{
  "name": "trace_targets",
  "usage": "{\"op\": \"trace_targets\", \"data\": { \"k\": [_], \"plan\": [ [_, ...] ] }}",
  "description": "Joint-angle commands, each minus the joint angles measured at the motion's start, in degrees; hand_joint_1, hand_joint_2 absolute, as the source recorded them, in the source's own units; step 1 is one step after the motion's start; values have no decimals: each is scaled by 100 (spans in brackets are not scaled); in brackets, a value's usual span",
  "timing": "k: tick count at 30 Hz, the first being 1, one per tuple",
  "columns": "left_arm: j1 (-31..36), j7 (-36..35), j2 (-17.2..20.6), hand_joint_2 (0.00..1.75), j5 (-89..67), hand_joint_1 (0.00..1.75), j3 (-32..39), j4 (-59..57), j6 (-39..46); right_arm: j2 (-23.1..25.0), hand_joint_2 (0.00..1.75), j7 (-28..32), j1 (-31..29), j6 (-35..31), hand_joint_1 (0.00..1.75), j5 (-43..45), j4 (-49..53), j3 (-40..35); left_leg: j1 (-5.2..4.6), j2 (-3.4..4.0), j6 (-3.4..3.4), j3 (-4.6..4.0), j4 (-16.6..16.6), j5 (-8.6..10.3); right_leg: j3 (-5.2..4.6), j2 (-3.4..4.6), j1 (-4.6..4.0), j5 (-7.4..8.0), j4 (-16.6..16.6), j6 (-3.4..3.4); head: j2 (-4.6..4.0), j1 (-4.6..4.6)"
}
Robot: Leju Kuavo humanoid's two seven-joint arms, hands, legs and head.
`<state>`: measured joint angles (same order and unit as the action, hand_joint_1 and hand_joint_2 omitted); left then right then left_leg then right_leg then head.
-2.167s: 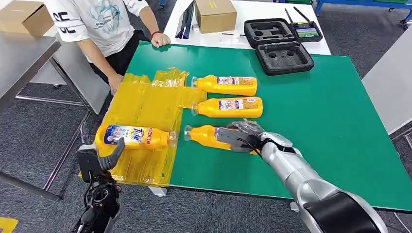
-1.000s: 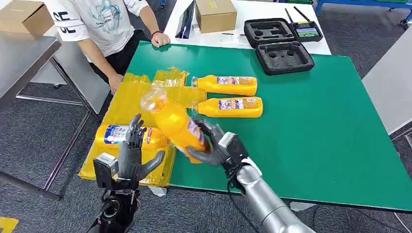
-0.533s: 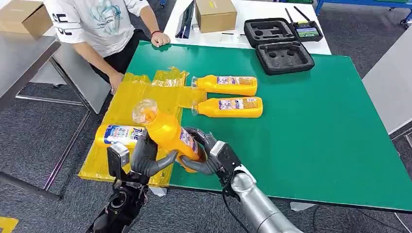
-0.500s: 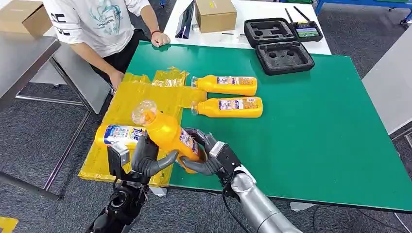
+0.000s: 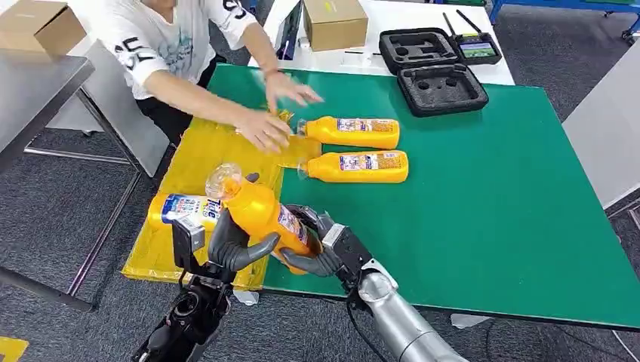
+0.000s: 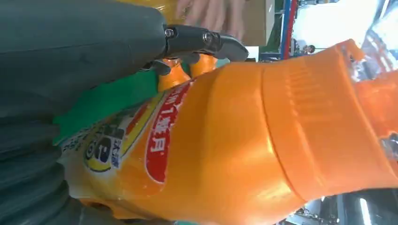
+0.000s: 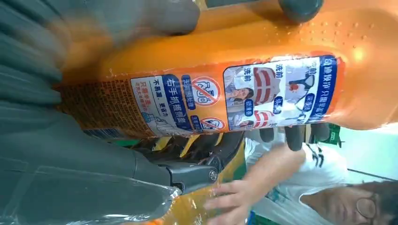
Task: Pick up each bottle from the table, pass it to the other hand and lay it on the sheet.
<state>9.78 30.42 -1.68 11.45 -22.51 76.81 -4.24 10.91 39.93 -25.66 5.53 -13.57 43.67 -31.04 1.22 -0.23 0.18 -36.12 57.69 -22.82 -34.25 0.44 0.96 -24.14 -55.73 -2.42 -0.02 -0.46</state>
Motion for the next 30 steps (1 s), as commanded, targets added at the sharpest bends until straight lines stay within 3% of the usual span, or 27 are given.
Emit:
{"op": "trace_targets", "data": {
  "k": [1,8,9,10,11,12,13,30],
  "plan": [
    [271,1,114,175,47,175,-182,-389,55,26,175,7,-169,-32,175,-58,-437,-34,-2,-4,3,11,-4,-2,12,-8,0,-5,3,6,2,0],
    [262,33,164,175,102,175,-214,-393,21,65,175,7,-242,-129,173,-129,-524,19,-1,-2,4,14,-3,-4,16,-7,-1,-6,3,7,2,2],
    [253,40,168,175,114,175,-198,-381,33,82,175,7,-266,-154,141,-147,-566,30,-2,-1,9,48,-2,-20,49,-11,-3,-21,2,17,2,0],
    [251,40,170,175,114,175,-192,-367,39,105,175,7,-278,-216,14,-168,-602,63,-3,-1,5,19,-4,-6,20,-6,1,-8,2,8,2,0],
    [244,42,170,175,116,175,-188,-357,42,118,175,7,-282,-223,0,-169,-617,76,-1,2,6,29,-3,-11,29,-4,-2,-11,3,11,2,2],
    [234,45,169,175,121,175,-182,-343,47,136,175,2,-287,-252,0,-166,-624,90,-2,0,5,22,-3,-8,22,-5,-1,-9,2,9,2,0],
    [224,46,172,175,123,175,-179,-340,52,148,0,-13,-294,-281,0,-171,-643,102,-3,1,5,28,-3,-11,27,-5,0,-12,1,11,2,2],
    [231,100,255,175,113,175,-8,-343,274,49,0,7,-304,-453,0,-76,-495,372,-2,-3,6,30,-3,-11,33,-10,-1,-14,1,13,2,2]
  ]
}}
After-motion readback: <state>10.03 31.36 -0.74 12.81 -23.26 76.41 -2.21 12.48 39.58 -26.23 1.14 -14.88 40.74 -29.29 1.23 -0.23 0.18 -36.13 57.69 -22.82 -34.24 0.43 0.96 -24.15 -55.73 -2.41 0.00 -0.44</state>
